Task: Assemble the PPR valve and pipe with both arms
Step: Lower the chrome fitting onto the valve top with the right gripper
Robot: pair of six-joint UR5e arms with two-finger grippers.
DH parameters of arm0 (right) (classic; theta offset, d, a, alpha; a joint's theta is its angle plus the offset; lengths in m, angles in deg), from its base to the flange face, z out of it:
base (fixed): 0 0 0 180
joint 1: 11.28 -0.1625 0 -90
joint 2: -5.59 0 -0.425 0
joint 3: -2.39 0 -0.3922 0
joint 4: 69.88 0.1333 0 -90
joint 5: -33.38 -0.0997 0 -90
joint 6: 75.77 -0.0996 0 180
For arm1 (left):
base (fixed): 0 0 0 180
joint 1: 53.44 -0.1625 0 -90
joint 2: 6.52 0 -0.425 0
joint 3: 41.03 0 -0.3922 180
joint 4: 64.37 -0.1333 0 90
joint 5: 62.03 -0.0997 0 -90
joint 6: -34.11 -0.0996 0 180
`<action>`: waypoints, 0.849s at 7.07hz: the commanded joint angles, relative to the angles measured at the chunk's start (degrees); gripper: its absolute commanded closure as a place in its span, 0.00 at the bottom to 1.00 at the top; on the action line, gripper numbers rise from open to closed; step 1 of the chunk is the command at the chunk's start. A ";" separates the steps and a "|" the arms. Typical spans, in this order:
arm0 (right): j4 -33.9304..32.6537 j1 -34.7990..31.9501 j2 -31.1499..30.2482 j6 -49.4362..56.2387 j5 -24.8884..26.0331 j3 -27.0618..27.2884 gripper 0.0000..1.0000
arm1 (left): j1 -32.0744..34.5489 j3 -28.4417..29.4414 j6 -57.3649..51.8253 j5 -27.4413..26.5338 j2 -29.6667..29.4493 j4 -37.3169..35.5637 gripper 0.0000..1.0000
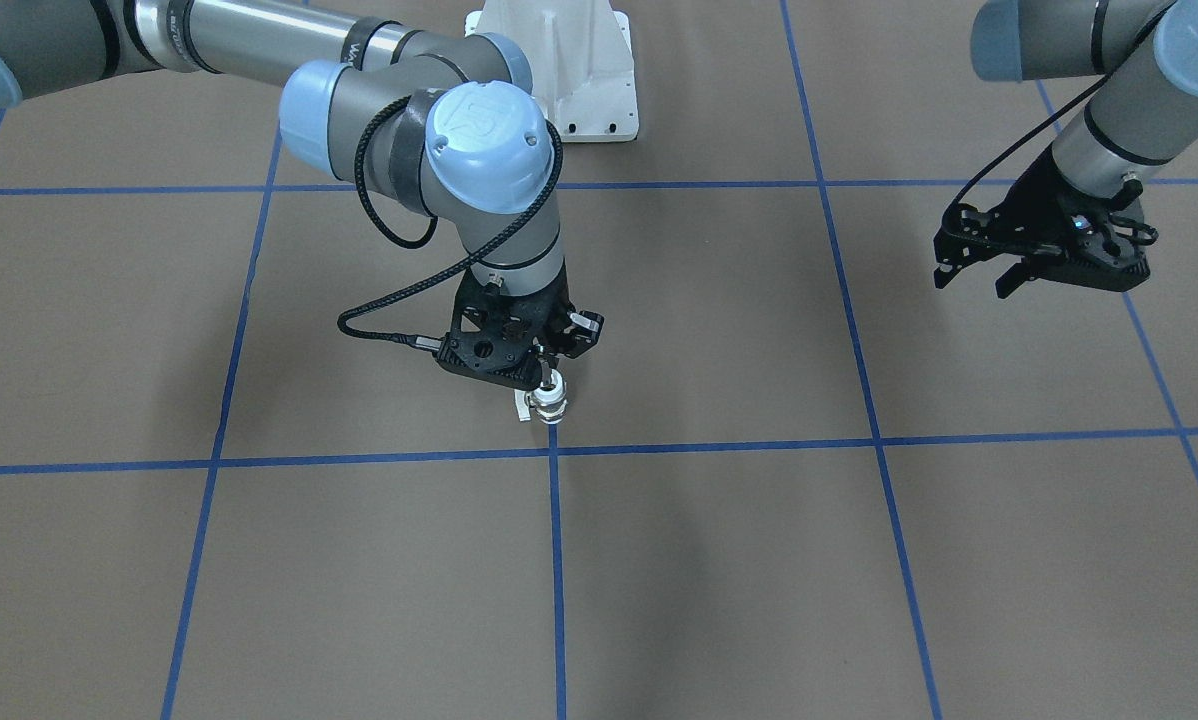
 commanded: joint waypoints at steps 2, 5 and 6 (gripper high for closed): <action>1.27 0.23 0.09 -0.08 0.09 -0.59 0.84 | 0.00 0.14 0.05 0.00 0.03 0.00 0.27; 1.90 0.50 0.18 -0.26 0.18 -1.47 0.84 | -0.09 0.14 0.14 0.00 0.03 -0.09 0.27; 1.90 0.50 0.26 -0.26 0.18 -1.47 0.84 | 0.00 0.05 0.14 0.00 -0.06 -0.09 0.27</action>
